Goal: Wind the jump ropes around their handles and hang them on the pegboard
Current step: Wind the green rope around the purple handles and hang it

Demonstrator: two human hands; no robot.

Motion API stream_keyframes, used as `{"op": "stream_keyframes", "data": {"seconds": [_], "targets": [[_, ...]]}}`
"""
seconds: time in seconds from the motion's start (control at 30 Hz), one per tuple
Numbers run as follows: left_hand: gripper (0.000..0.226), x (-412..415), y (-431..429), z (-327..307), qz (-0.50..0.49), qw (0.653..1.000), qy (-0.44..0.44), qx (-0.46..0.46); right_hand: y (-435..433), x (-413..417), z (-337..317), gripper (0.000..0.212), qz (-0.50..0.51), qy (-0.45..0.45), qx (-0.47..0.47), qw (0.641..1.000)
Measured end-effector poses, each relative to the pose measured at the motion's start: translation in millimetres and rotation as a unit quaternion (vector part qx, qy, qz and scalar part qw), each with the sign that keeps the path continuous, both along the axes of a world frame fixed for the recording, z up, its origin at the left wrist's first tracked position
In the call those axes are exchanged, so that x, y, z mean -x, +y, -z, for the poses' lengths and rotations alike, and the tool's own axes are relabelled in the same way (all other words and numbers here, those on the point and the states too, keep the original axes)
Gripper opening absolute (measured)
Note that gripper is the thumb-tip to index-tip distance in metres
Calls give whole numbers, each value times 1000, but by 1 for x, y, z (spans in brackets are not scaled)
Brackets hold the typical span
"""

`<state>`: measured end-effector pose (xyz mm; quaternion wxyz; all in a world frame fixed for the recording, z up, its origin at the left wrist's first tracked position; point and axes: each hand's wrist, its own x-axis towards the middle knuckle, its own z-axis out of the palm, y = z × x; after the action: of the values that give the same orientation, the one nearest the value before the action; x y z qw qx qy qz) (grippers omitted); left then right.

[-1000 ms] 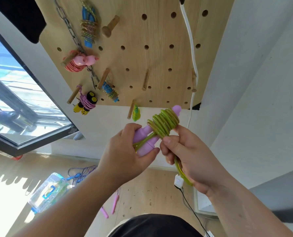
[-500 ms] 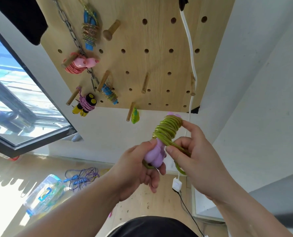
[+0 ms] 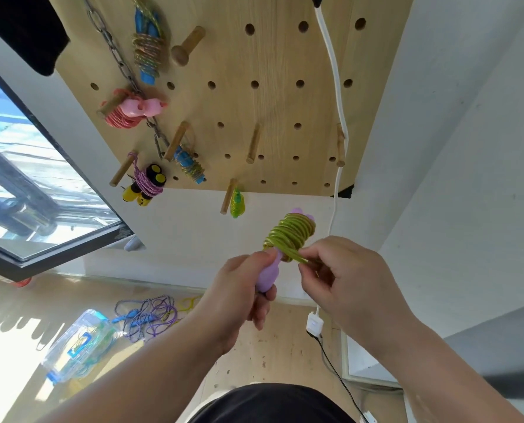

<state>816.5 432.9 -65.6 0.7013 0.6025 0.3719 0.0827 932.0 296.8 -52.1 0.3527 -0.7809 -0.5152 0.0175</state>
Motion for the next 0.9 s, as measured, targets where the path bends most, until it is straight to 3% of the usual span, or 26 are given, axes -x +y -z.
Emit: {"op": "stream_keyframes", "data": {"seconds": [0.13, 0.27, 0.33, 0.47, 0.6, 0.73, 0.8, 0.9], "targets": [[34, -1, 6, 8, 5, 976, 58, -212, 3, 1, 5, 6, 34, 14, 62, 997], [30, 0, 7, 7, 0, 967, 67, -246, 6, 7, 8, 8, 20, 13, 85, 996], [35, 1, 7, 2, 3, 981, 33, -191, 6, 5, 6, 5, 23, 44, 77, 996], [49, 7, 4, -8, 6, 996, -86, -3, 3, -3, -3, 13, 10, 222, 4, 975], [46, 8, -1, -17, 39, 973, -155, 166, 5, -3, -7, 12, -15, 322, -82, 943], [50, 4, -4, -24, 95, 943, -181, 261, 10, 3, -8, 5, -7, 430, -183, 884], [51, 3, -5, -25, 96, 936, -184, 284, 13, 4, -4, 22, 18, 481, -220, 849], [52, 6, -4, -23, 122, 912, -198, 337, 12, 3, 0, 24, 18, 450, -232, 862]]}}
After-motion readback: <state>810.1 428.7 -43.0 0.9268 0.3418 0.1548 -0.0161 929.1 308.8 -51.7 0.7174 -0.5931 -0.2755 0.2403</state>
